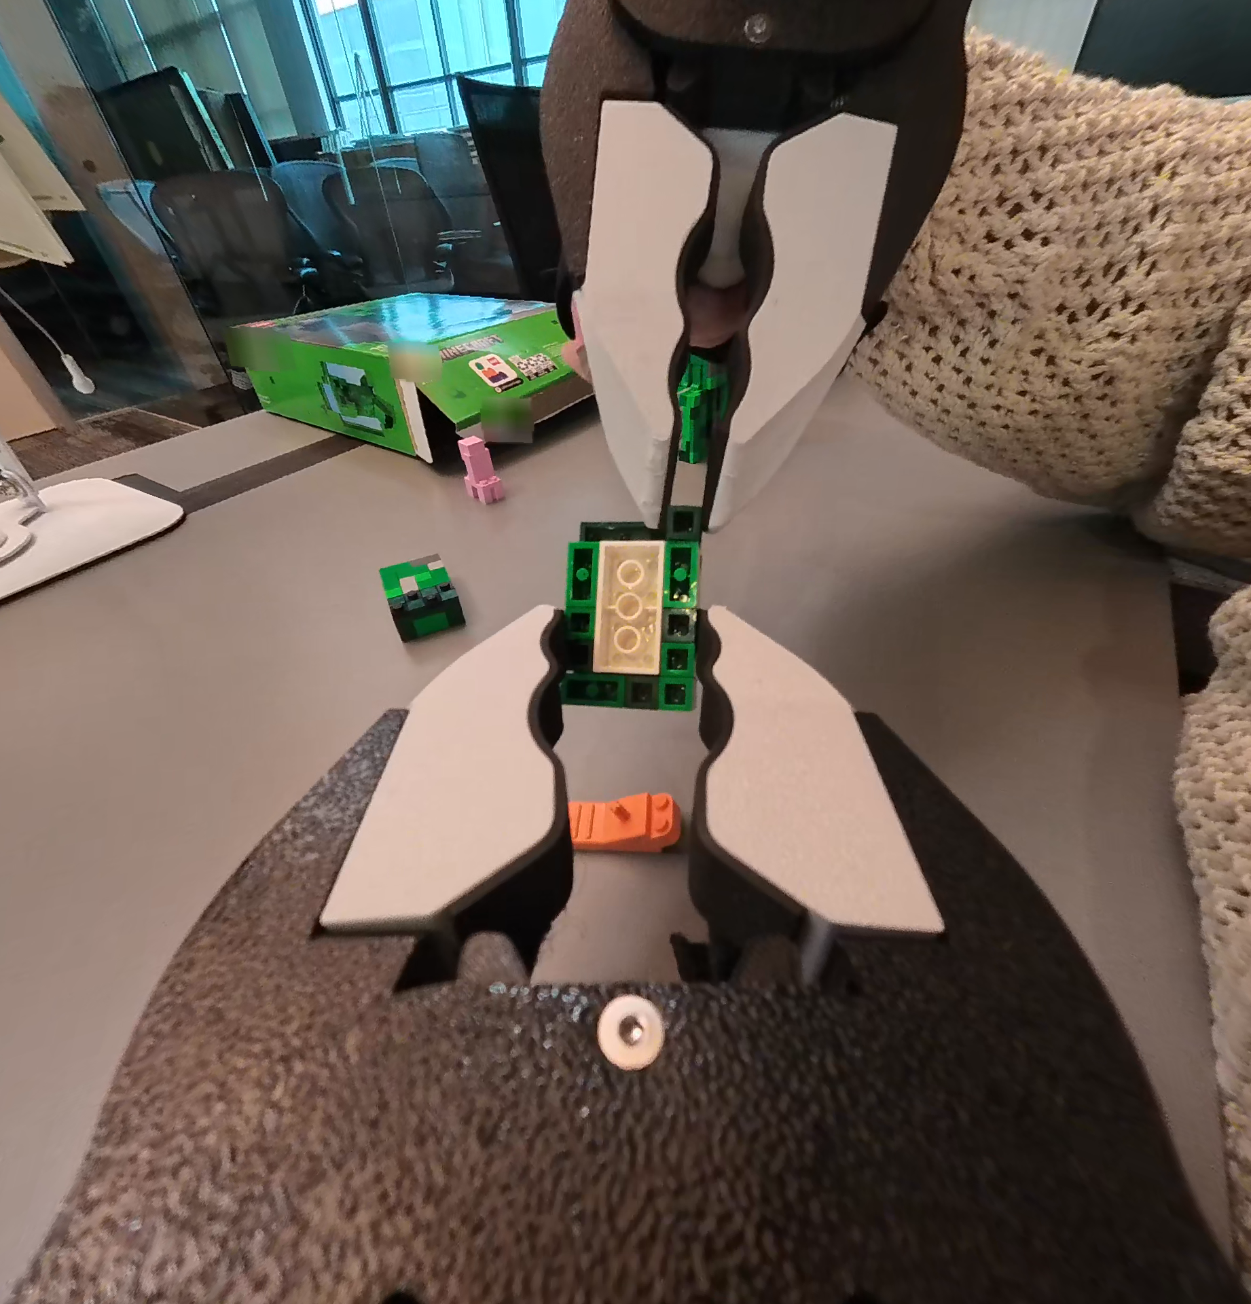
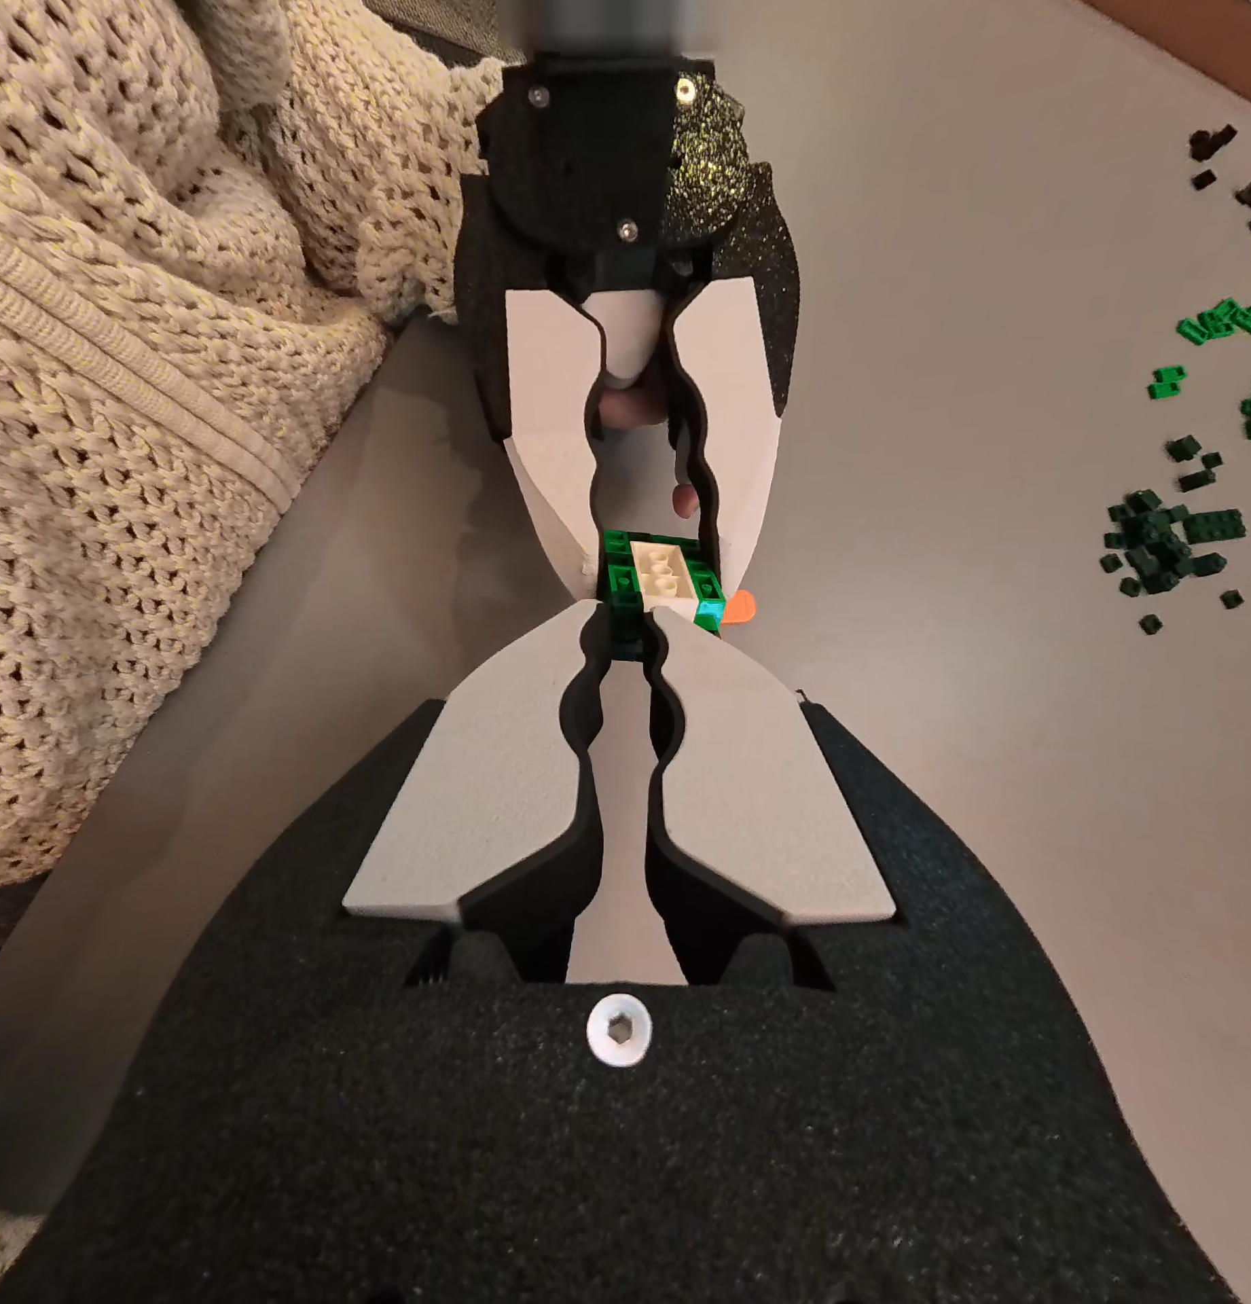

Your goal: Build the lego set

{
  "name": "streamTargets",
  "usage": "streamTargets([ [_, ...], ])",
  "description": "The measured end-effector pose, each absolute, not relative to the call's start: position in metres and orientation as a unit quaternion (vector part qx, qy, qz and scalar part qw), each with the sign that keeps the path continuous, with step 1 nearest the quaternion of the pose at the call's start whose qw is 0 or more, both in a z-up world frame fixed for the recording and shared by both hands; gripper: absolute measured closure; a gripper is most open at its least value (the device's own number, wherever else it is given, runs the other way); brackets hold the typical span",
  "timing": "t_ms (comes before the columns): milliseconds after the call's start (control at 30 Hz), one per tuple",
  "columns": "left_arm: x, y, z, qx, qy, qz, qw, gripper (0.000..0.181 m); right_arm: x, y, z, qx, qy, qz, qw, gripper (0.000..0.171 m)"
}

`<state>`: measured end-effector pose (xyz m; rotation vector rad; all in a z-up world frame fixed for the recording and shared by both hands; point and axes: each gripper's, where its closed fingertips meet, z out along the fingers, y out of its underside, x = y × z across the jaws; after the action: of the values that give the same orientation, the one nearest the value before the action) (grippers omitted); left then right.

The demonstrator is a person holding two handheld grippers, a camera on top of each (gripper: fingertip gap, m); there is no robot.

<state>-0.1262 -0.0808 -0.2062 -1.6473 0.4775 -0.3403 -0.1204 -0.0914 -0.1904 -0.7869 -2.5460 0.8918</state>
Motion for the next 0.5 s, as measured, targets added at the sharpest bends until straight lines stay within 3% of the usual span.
streamTargets([
  [500, -0.1261, -0.0799, -0.2071, -0.727, 0.208, -0.157, 0.636, 0.145, -0.1212, -0.0884, -0.1934, -0.281, -0.893, 0.305, 0.172, 0.162],
])
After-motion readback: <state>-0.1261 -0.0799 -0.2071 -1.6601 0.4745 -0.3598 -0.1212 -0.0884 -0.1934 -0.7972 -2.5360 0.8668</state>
